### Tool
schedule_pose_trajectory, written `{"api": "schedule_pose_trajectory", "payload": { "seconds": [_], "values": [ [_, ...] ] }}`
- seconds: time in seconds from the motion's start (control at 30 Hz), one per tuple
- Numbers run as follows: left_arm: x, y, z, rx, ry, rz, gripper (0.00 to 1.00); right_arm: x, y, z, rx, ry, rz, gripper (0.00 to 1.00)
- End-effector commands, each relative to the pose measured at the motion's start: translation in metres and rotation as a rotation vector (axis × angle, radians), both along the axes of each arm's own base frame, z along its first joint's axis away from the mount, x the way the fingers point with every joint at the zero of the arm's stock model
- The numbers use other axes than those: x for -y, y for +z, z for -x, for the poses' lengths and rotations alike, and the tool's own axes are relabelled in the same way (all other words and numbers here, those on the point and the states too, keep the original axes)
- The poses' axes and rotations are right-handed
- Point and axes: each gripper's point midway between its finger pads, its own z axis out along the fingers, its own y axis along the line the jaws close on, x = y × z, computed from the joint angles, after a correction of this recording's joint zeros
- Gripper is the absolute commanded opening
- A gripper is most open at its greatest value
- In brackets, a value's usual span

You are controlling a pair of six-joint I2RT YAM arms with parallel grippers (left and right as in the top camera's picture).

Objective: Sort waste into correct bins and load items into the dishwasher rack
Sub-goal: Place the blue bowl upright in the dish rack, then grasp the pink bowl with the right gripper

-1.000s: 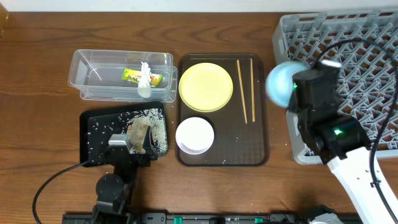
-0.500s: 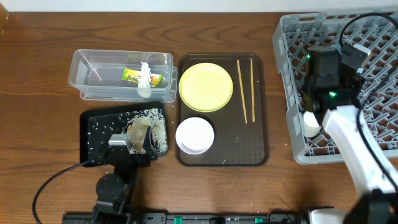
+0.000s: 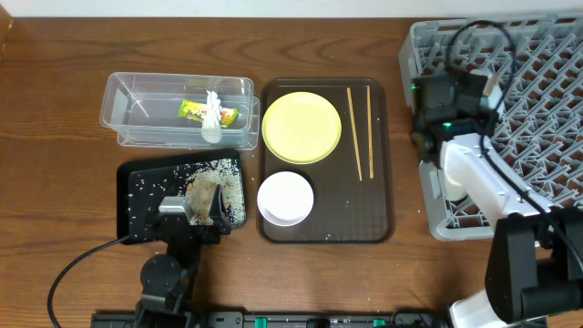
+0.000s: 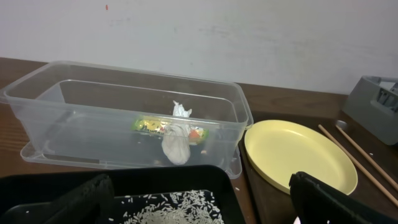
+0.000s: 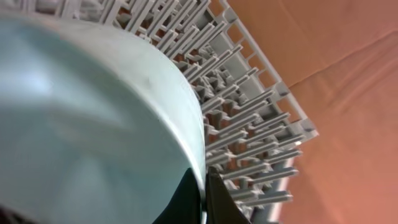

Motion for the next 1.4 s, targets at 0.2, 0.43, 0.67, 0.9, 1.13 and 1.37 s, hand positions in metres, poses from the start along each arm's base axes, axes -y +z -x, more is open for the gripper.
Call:
{"api": "schedule_pose_trajectory", "payload": {
  "seconds": [0.2, 0.43, 0.67, 0.9, 1.13, 1.37],
  "values": [
    [-0.003, -0.018, -0.001, -0.040, 0.015, -0.007, 0.93, -0.035, -0.021, 0.007, -0.142, 0.114, -0.008, 0.03],
    [-0.003, -0.018, -0.001, -0.040, 0.015, -0.007, 0.93, -0.068, 0.013, 0.015, -0.062, 0.226, -0.101, 0.46],
    [-0.003, -0.018, -0.001, -0.040, 0.015, -0.007, 0.93, -0.193, 0.017, 0.035, -0.101, 0.689, -0.653, 0.54],
    [-0.003, -0.018, -0.001, -0.040, 0.015, -0.007, 0.93, -0.308, -0.002, 0.096, -0.334, 0.928, -1.176, 0.52],
    [-0.003, -0.018, -0.001, -0.040, 0.015, -0.007, 0.93, -0.344, -0.070, 0.137, -0.590, 0.817, -1.201, 0.50],
    [-0.003, -0.018, -0.001, -0.040, 0.015, -0.007, 0.93, -0.334, -0.132, 0.134, -0.619, 0.599, -1.102, 0.28]
  ]
}}
